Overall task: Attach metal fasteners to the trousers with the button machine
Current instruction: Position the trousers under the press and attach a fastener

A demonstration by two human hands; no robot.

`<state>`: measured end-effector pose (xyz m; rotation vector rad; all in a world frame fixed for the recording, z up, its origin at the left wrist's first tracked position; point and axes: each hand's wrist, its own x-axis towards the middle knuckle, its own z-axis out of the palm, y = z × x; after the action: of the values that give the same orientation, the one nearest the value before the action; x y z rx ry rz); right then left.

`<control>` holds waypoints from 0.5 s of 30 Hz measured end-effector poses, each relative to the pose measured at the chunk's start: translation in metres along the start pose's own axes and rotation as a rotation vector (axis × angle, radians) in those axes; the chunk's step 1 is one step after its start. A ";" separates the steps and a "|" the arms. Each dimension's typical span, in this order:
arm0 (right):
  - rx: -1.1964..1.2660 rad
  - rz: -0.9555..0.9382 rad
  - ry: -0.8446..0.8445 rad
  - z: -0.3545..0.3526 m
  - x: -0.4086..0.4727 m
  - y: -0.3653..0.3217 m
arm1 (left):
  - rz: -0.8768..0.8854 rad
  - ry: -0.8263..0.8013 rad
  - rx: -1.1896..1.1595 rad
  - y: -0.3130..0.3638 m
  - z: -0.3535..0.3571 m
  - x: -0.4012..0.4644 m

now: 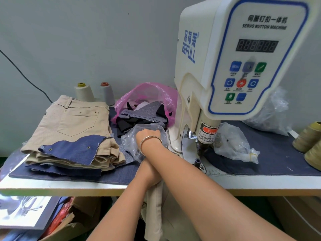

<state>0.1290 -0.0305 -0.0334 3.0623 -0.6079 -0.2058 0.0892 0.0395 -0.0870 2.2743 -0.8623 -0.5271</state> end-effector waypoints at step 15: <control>0.127 0.044 0.046 -0.002 0.001 0.003 | 0.112 -0.035 0.106 0.003 -0.005 -0.006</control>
<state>0.1293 -0.0333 -0.0318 3.1608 -0.7118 -0.1001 0.0859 0.0441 -0.0803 2.3014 -1.0509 -0.4826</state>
